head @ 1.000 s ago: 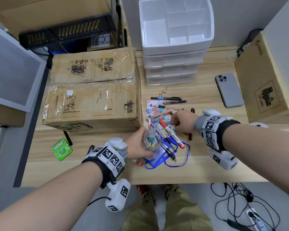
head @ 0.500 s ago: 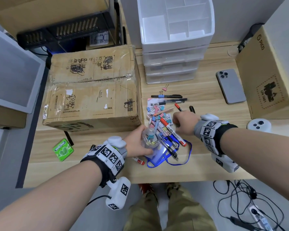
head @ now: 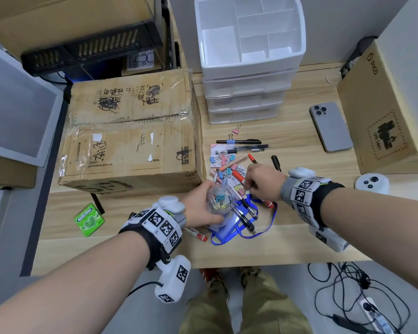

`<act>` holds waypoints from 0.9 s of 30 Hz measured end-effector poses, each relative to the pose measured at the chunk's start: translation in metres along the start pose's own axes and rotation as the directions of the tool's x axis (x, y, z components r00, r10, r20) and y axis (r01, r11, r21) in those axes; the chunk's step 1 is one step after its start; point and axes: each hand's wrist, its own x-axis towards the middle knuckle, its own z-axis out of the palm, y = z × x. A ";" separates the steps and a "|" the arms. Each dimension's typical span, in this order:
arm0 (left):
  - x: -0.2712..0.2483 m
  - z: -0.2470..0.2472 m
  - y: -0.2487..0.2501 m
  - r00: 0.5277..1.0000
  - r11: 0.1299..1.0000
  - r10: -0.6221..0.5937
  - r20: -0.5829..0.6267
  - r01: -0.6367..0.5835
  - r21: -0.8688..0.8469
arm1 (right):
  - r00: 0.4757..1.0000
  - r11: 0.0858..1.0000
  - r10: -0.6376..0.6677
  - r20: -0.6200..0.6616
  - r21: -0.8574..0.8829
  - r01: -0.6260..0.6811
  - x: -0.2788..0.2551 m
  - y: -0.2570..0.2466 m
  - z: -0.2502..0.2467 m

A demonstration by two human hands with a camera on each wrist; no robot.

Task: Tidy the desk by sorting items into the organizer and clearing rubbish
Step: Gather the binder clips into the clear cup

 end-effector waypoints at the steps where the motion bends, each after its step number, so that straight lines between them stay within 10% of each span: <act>1: 0.000 0.001 -0.001 1.000 1.000 -0.001 0.002 0.001 -0.002 | 1.000 1.000 0.000 -0.012 -0.003 0.000 0.000 0.000 0.000; 10: 0.002 0.004 0.001 1.000 1.000 0.008 -0.012 -0.007 0.020 | 0.978 0.975 -0.198 -0.060 -0.116 0.190 -0.001 -0.007 0.007; 27: -0.003 0.002 0.003 1.000 0.999 -0.006 -0.011 0.007 0.050 | 0.986 0.924 -0.168 -0.013 -0.352 0.152 0.009 -0.018 0.013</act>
